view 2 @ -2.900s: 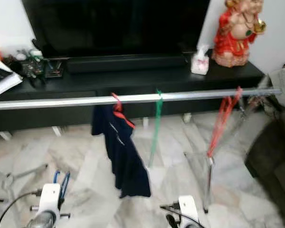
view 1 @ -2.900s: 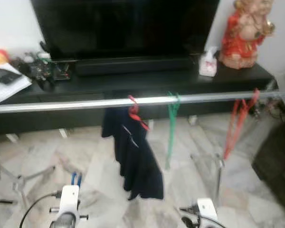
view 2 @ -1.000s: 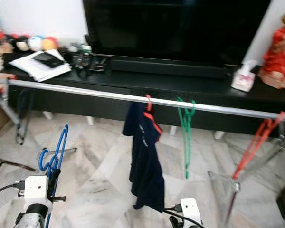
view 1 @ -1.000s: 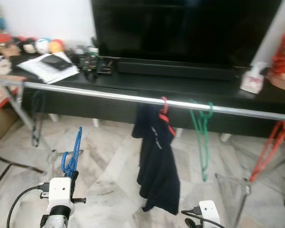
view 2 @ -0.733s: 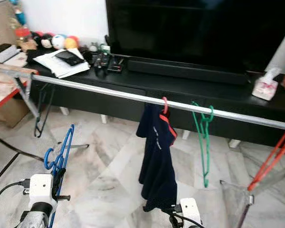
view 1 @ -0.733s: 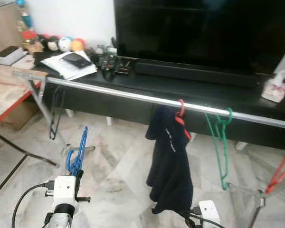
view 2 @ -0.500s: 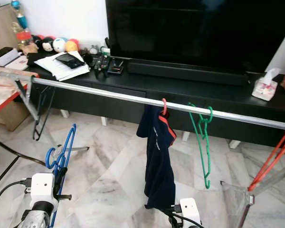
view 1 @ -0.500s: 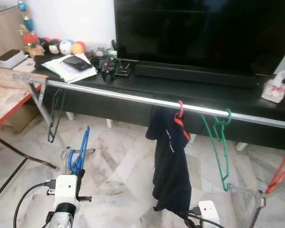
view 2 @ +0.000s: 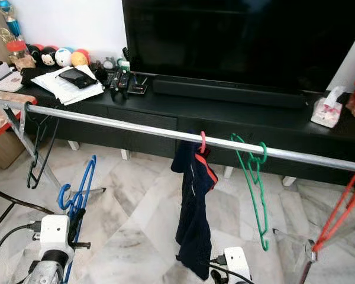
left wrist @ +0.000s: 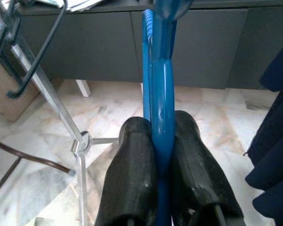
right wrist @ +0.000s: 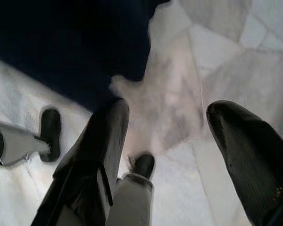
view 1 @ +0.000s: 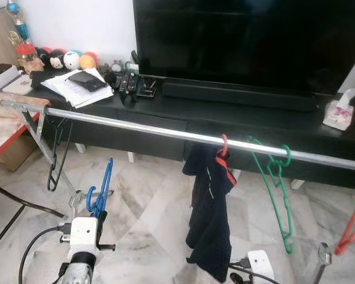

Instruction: Hang hanger

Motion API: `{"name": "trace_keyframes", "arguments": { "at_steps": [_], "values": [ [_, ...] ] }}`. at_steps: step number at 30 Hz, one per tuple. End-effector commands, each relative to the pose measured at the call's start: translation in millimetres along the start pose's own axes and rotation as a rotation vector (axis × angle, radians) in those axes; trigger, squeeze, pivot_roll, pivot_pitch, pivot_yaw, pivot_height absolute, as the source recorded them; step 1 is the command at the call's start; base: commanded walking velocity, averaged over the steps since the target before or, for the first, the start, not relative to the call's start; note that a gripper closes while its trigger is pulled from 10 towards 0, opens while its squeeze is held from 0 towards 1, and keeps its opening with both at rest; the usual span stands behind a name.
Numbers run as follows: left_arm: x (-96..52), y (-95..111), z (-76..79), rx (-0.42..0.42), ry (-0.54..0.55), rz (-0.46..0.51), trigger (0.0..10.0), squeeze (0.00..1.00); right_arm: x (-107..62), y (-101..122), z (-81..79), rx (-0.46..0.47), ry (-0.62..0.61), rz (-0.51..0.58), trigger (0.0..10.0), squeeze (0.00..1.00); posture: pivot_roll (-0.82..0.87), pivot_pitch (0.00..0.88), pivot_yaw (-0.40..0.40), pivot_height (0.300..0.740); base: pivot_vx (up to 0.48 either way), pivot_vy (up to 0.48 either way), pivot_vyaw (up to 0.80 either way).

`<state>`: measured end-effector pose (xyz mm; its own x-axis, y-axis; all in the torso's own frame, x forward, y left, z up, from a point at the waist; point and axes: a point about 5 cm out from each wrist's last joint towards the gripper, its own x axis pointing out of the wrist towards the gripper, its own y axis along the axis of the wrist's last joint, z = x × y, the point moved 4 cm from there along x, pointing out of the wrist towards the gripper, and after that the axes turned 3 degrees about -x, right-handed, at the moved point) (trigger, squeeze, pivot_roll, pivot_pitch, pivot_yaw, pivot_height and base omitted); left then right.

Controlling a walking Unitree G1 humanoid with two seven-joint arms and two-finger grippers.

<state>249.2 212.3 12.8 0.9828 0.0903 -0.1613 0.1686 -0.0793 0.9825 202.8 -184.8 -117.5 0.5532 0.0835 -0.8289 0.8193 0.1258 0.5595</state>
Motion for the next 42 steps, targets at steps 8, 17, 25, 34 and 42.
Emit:
{"name": "trace_keyframes", "arguments": {
  "at_steps": [8,17,25,34,42],
  "values": [
    [4.6,8.6,11.2,-0.005,-0.031,0.029,10.0,0.0,-3.3,-11.8,8.6,0.015,-0.024,-0.03,10.0,0.0,-0.02,0.014,-0.042,0.74,0.293,0.0,0.0],
    [3.1,10.5,9.3,-0.001,-0.026,0.03,10.0,0.0,-3.1,-11.0,8.1,0.015,-0.021,-0.03,10.0,0.0,-0.02,0.02,-0.042,0.74,0.3,0.0,0.0],
    [4.4,12.1,10.7,0.004,-0.036,0.027,10.0,0.0,-2.8,-10.3,7.3,0.013,-0.017,-0.03,10.0,0.0,-0.02,0.023,-0.039,0.74,0.188,0.0,0.0],
    [8.3,23.6,21.5,0.004,-0.211,0.04,10.0,0.0,-2.8,-10.2,7.5,0.008,-0.017,-0.031,10.0,0.0,-0.02,0.025,-0.038,0.74,0.0,0.0,0.0],
    [18.4,33.7,5.9,0.129,-0.362,0.009,10.0,0.0,-2.7,-9.7,7.3,0.002,-0.014,-0.031,10.0,0.0,-0.02,0.032,-0.034,0.74,0.0,0.0,0.0]
  ]
}}
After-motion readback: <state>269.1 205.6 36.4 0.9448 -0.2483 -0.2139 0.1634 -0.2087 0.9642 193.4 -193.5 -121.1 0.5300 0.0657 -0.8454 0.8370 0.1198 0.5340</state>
